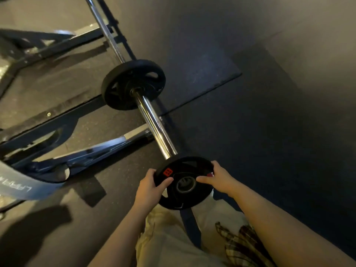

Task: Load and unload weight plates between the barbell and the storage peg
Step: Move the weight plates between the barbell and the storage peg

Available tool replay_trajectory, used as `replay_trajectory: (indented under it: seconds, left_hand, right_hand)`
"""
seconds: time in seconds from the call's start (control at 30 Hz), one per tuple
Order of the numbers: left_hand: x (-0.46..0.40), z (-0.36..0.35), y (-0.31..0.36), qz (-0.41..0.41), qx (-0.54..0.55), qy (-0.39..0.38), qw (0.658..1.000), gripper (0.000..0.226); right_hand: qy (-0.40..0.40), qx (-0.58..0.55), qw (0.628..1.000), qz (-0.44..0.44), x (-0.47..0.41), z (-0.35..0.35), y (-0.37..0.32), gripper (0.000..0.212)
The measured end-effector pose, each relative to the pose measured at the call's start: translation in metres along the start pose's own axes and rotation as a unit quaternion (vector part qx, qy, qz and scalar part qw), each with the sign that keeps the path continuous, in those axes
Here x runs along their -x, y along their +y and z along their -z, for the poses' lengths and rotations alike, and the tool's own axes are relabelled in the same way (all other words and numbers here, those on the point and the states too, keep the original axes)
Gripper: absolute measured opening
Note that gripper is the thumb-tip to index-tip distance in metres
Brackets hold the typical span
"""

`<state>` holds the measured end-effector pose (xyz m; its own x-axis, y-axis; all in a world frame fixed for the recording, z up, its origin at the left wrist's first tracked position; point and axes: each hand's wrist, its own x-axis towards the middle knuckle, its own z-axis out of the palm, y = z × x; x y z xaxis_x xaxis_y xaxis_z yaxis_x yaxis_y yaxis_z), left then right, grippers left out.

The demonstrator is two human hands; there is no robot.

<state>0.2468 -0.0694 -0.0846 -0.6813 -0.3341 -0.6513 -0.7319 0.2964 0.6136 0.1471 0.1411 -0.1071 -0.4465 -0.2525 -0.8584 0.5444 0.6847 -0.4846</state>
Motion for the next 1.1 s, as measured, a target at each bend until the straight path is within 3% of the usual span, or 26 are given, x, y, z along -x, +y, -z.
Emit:
replay_trajectory:
  seconds: [0.1,0.33,0.5,0.67,0.73,0.97,1.1]
  left_hand:
    - [0.01,-0.005,-0.014,-0.013,-0.055,-0.004,0.998,0.027]
    - [0.027,-0.021,-0.019,-0.065,-0.149,0.064,0.985,0.032]
    - [0.036,-0.034,-0.025,-0.102,-0.2,0.124,0.966,0.034]
    - [0.046,-0.052,-0.032,-0.198,-0.257,0.169,0.931,0.028]
    - [0.042,-0.051,-0.032,-0.22,-0.263,0.184,0.921,0.033]
    - [0.001,-0.009,0.0,-0.106,-0.272,0.208,0.934,0.028]
    - [-0.009,0.005,0.011,-0.08,-0.283,0.156,0.943,0.034]
  right_hand:
    - [-0.008,0.114,0.992,0.045,-0.004,0.006,-0.002,0.062]
    - [0.028,0.315,0.941,0.116,-0.011,0.015,-0.003,0.053]
    - [0.049,0.455,0.874,0.162,-0.016,0.021,-0.013,0.047]
    - [0.073,0.522,0.822,0.216,-0.019,0.024,-0.016,0.036]
    - [0.081,0.523,0.818,0.225,-0.019,0.024,-0.013,0.031]
    - [0.076,0.501,0.828,0.241,-0.034,0.026,-0.075,0.029]
    - [0.018,0.572,0.79,0.22,-0.036,0.037,-0.105,0.027]
